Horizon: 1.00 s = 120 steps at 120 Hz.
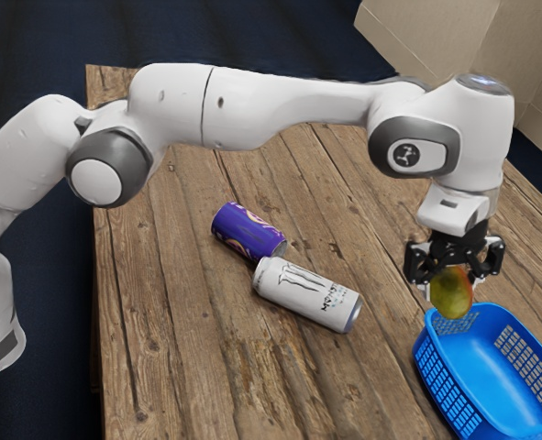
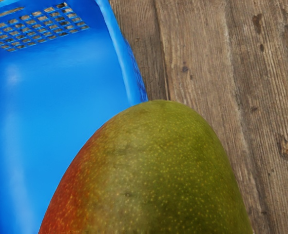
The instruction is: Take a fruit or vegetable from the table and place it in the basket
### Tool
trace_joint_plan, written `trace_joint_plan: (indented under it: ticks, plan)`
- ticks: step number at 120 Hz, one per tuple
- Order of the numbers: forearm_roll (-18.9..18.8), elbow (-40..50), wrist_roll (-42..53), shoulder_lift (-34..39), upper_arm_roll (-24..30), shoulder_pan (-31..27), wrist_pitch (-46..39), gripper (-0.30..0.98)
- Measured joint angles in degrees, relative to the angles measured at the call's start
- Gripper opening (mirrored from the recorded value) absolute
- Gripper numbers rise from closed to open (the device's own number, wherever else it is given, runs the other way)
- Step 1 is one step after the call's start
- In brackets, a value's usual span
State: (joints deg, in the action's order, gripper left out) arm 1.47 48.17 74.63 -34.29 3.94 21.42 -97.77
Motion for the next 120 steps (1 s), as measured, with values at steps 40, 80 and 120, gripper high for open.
trace_joint_plan:
  ticks: [40,80,120]
  plan:
    - [0.4,-6.0,-0.8,-8.7,2.7,0.6,-18.2,0.41]
    - [0.2,-5.9,-1.8,-9.4,2.9,0.6,-27.4,0.47]
    - [0.0,-5.8,-2.3,-9.2,2.8,0.5,-28.2,0.67]
